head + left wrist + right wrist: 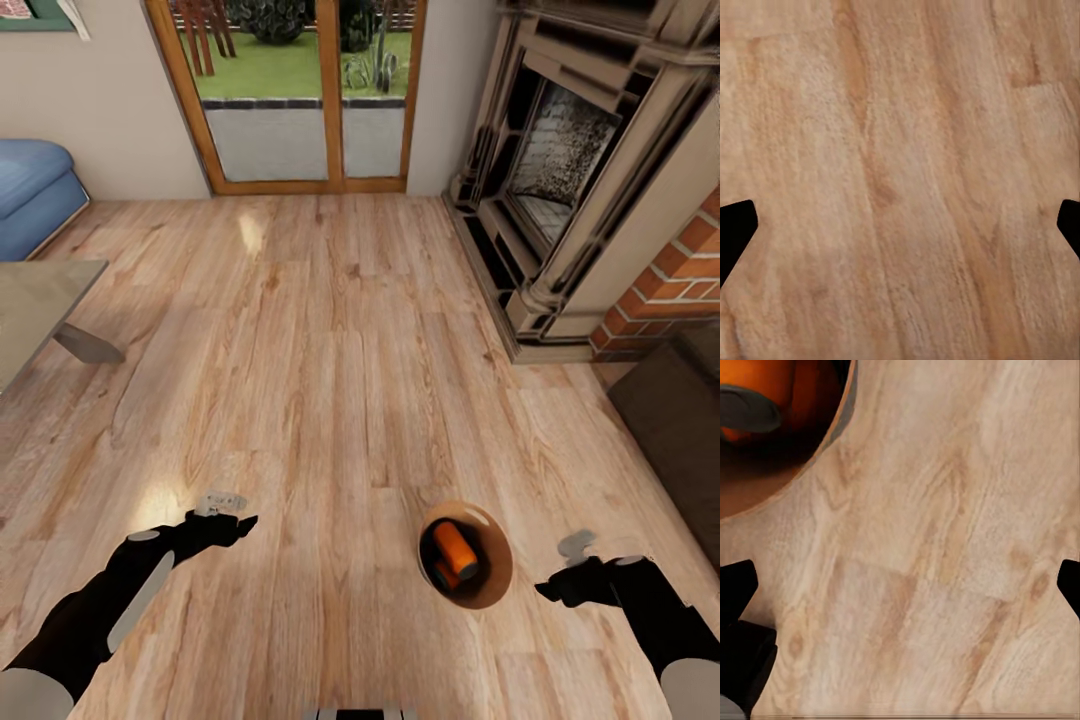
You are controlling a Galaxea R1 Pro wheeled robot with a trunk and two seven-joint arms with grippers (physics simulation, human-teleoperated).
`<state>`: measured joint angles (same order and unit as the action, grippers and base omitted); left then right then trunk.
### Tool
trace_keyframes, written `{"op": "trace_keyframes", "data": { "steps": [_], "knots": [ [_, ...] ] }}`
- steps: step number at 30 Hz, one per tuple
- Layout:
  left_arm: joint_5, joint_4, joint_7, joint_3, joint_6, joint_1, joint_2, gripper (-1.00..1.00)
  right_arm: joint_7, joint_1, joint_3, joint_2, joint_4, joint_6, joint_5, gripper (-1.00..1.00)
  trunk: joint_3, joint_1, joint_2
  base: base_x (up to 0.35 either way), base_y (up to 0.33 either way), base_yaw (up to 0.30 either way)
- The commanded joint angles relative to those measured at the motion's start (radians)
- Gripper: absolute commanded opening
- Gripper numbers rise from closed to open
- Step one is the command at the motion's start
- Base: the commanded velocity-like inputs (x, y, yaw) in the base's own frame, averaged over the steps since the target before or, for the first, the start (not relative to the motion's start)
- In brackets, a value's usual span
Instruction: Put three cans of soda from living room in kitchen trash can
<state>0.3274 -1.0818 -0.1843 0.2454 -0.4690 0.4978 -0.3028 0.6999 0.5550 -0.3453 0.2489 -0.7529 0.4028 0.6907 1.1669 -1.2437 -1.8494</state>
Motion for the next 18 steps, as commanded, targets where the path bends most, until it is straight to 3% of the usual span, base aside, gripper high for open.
{"op": "trace_keyframes", "data": {
  "steps": [1, 5, 7, 9, 13, 16, 17, 18],
  "knots": [
    [0.000, 0.032, 0.009, 0.001, 0.021, 0.000, 0.000, 1.00, -0.005, -0.028, -0.010, 0.000, 0.000, -0.030, -0.001, 1.00, -0.003, 0.004, 0.007, 0.000, 0.000, 0.000],
    [0.000, 0.149, 0.020, 0.001, 0.051, -0.001, 0.001, 1.00, -0.011, -0.071, -0.030, -0.001, 0.003, -0.084, -0.002, 1.00, -0.016, 0.019, 0.035, 0.000, 0.000, 0.000],
    [0.001, 0.270, 0.024, 0.001, 0.063, 0.000, 0.012, 1.00, -0.012, -0.093, -0.067, -0.002, 0.008, -0.121, -0.003, 1.00, -0.022, 0.027, 0.049, 0.000, 0.000, 0.000],
    [0.001, 0.391, 0.026, 0.003, 0.072, 0.000, 0.040, 1.00, -0.012, -0.110, -0.110, -0.003, 0.013, -0.162, -0.003, 1.00, -0.028, 0.035, 0.063, 0.000, 0.000, 0.000],
    [0.002, 0.532, 0.027, 0.005, 0.116, 0.000, 0.067, 1.00, -0.012, -0.132, -0.144, -0.003, 0.027, -0.215, -0.003, 1.00, -0.041, 0.050, 0.091, 0.000, 0.000, 0.000],
    [0.002, 0.643, 0.027, 0.004, 0.196, -0.001, 0.079, 1.00, -0.013, -0.146, -0.157, -0.003, 0.060, -0.245, -0.004, 1.00, -0.050, 0.061, 0.112, 0.000, 0.000, 0.000],
    [0.002, 0.736, 0.027, 0.003, 0.294, -0.001, 0.083, 1.00, -0.018, -0.154, -0.168, -0.002, 0.121, -0.261, -0.004, 1.00, -0.053, 0.065, 0.119, 0.000, 0.000, 0.000],
    [0.002, 0.749, 0.027, 0.002, 0.313, -0.001, 0.082, 1.00, -0.023, -0.156, -0.172, -0.002, 0.134, -0.262, -0.004, 1.00, -0.057, 0.069, 0.126, 0.000, 0.000, 0.000]
  ]
}}
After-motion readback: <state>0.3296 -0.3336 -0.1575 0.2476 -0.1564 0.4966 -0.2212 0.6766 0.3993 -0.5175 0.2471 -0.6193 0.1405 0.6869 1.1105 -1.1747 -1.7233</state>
